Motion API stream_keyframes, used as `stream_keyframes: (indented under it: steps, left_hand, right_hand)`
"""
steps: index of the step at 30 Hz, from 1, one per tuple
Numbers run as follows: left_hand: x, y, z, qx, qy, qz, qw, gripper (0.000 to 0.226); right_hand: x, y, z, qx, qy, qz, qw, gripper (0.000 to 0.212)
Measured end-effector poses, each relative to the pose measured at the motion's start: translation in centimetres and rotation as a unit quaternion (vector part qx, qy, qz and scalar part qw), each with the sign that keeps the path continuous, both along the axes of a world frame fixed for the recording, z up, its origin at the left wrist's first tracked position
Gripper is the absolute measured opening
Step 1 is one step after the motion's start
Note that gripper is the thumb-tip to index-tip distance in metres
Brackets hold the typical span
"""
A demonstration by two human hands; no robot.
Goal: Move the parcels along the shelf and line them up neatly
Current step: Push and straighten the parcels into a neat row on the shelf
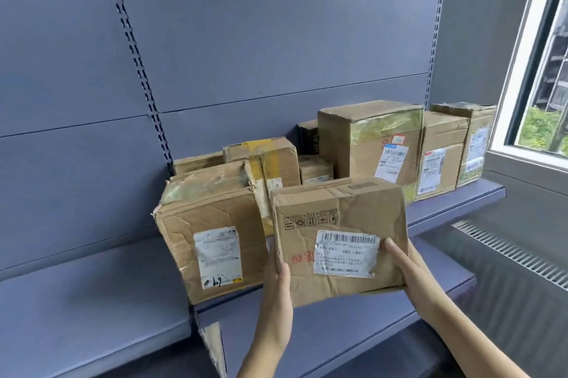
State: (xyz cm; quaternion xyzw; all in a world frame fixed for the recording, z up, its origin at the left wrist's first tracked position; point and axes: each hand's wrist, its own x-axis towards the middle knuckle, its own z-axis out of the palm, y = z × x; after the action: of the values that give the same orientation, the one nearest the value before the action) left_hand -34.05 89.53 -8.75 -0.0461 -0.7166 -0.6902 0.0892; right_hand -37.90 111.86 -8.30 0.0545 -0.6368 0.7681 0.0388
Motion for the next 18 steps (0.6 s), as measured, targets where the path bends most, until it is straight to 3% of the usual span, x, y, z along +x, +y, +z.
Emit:
stream_keyframes:
  steps: [5, 9, 11, 14, 16, 18]
  left_hand:
    - [-1.4, 1.0, -0.6, -0.072, 0.012, 0.076, 0.994, 0.032]
    - [-2.8, 2.1, -1.3, -0.139, 0.057, 0.202, 0.968, 0.033]
    - [-3.5, 2.5, -1.9, -0.187, 0.063, 0.289, 0.937, 0.034]
    - [-4.1, 3.4, -2.6, -0.288, 0.101, 0.39, 0.869, 0.052]
    - [-4.8, 3.7, -2.6, -0.398, 0.158, 0.448, 0.785, 0.057]
    - [-6.1, 3.3, -2.8, -0.528, 0.24, 0.436, 0.689, 0.052]
  right_hand:
    - [-3.9, 0.0, -0.8, 0.005, -0.016, 0.064, 0.998, 0.092]
    - [-5.7, 0.4, -0.8, 0.017, -0.027, 0.096, 0.995, 0.046]
    - [-6.7, 0.7, -1.0, 0.045, -0.021, 0.103, 0.993, 0.036]
    - [-7.8, 0.5, -0.7, 0.096, -0.011, 0.05, 0.994, 0.013]
    - [-8.4, 0.1, -0.8, 0.159, 0.027, -0.04, 0.986, 0.006]
    - [-8.6, -0.6, -1.3, 0.207, 0.117, -0.127, 0.963, 0.022]
